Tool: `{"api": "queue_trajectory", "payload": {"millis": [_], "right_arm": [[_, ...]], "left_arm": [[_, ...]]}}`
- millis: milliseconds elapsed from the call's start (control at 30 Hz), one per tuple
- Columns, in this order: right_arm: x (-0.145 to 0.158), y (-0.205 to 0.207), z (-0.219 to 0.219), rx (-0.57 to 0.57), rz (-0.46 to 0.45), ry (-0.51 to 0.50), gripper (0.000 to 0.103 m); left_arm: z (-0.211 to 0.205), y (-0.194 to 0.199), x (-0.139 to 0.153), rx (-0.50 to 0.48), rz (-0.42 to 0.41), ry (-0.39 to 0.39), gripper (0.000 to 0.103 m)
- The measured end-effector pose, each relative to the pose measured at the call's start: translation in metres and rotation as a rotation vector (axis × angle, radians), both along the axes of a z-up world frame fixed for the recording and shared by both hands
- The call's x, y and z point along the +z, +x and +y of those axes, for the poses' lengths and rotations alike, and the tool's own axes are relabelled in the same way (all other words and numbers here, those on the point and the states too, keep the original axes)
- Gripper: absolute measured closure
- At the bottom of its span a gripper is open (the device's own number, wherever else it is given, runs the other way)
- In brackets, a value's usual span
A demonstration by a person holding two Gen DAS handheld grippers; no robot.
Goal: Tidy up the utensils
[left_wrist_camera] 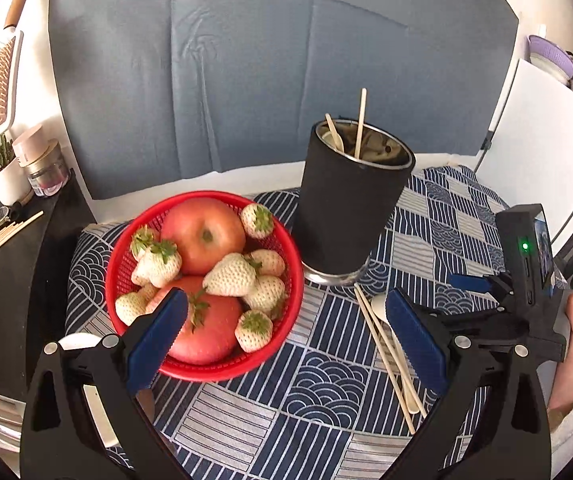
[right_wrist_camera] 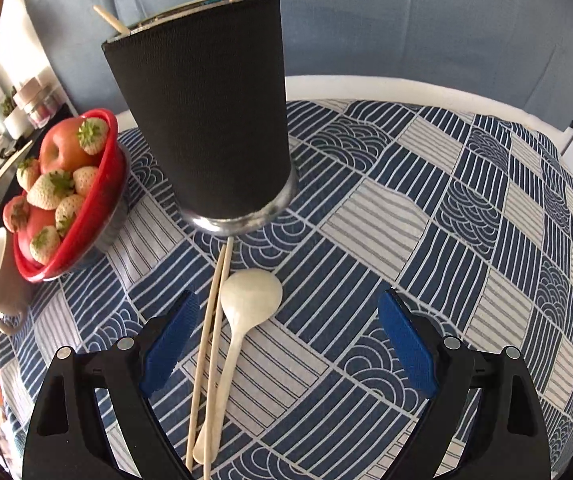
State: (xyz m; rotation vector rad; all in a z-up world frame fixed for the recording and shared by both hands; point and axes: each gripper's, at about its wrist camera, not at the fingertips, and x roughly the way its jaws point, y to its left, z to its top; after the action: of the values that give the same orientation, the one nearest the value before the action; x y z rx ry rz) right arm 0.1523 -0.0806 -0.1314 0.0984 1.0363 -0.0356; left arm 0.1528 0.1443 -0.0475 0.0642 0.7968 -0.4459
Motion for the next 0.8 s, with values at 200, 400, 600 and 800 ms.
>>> {"api": "queue_trajectory", "payload": {"millis": [200, 400, 600, 800], "right_arm": [[-0.028, -0.001, 0.005, -0.007, 0.072, 0.014, 0.028], [-0.037, 0.0, 0.013, -0.012, 0.082, -0.026, 0.044], [-0.031, 0.01, 0.018, 0.05, 0.095, -0.012, 0.094], [-0.031, 0.007, -0.002, 0.049, 0.083, 0.126, 0.095]], "left_arm": [[-0.011, -0.02, -0.023, -0.06, 0.041, 0.018, 0.006], [-0.024, -0.036, -0.042, -0.113, 0.079, 0.049, 0.006], [-0.029, -0.038, -0.054, -0.126, 0.126, 0.033, 0.006], [-0.035, -0.034, -0.065, -0.114, 0.176, 0.011, 0.006]]}}
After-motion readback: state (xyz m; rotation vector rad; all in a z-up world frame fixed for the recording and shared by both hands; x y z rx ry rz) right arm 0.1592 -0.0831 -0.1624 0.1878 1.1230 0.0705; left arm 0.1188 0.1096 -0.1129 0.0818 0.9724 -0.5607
